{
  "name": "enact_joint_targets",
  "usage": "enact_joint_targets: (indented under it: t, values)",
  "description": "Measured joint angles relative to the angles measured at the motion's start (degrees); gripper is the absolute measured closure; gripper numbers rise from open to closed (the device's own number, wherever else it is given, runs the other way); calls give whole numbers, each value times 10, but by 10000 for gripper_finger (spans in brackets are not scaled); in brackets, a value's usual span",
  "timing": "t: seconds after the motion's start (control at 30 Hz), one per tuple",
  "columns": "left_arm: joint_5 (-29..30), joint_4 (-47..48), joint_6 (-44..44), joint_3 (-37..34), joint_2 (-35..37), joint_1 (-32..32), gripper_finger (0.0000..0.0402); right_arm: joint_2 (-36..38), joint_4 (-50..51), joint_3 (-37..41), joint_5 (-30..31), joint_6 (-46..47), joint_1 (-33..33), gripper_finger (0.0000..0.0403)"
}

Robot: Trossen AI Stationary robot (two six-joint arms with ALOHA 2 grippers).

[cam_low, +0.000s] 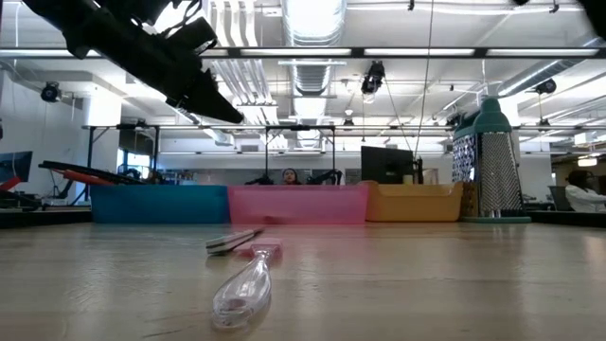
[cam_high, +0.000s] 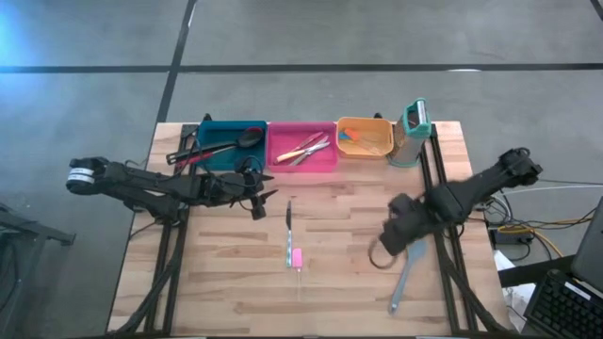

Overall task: Pick & Place Kitchen Items
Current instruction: Put the gray serving spoon into the blue bin

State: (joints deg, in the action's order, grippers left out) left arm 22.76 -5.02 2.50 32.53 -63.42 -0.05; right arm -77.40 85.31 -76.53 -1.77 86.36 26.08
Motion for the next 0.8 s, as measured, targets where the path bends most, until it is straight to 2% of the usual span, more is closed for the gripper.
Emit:
enact_joint_targets:
  t: [0.23, 0.4, 0.63, 0.8]
  values:
    - [-12, 1, 10, 0, 0, 0, 206, -11, -9, 3, 4, 283, 151, 318]
    - [-12, 1, 20, 0, 0, 0, 206, -33, -11, 7, 6, 406, 216, 281]
    - [-13, 2, 16, 0, 0, 0, 206, -84, -17, 14, 0, 457, 232, 229]
    - [-15, 9, 8, 0, 0, 0, 206, -119, -20, 20, 1, 467, 222, 212]
